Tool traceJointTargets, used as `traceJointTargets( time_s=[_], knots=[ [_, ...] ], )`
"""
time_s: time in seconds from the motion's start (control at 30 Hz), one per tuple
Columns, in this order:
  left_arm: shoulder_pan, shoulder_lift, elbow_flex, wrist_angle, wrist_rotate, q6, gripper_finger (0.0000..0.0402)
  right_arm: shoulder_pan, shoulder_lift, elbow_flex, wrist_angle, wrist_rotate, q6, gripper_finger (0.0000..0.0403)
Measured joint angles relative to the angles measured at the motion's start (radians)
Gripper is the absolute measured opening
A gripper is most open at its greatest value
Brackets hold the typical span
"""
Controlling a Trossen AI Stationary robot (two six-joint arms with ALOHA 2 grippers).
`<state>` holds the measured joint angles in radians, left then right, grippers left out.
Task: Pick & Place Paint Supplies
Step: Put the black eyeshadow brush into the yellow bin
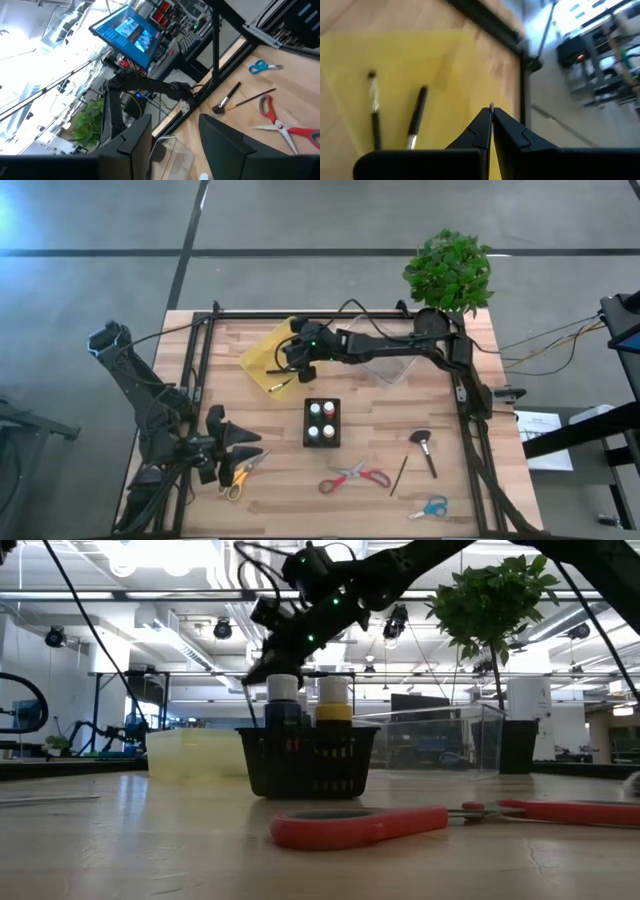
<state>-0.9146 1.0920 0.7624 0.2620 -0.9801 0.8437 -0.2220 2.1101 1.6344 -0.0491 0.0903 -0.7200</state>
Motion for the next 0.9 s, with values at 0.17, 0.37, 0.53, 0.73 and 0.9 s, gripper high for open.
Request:
traceJointTargets(
  time_s=[0.17,0.37,0.53,0.73,0.9],
  knots=[
    [0.001,0.000,0.000,-0.008,-0.017,0.001,0.0171,-0.010,-0.006,-0.004,-0.001,-0.001,0.001,0.0008],
    [0.002,0.000,0.000,-0.016,-0.023,0.004,0.0171,-0.025,-0.008,-0.005,-0.027,-0.014,0.030,0.0008],
    [0.002,0.000,0.000,-0.015,-0.023,0.004,0.0171,-0.028,-0.009,-0.006,-0.066,-0.063,0.037,0.0008],
    [0.002,0.000,0.000,-0.015,-0.023,0.000,0.0170,-0.028,-0.009,-0.006,-0.069,-0.067,0.037,0.0008],
    [0.002,0.000,0.000,-0.015,-0.023,-0.003,0.0170,-0.029,-0.009,-0.006,-0.073,-0.066,0.062,0.0027]
  ],
)
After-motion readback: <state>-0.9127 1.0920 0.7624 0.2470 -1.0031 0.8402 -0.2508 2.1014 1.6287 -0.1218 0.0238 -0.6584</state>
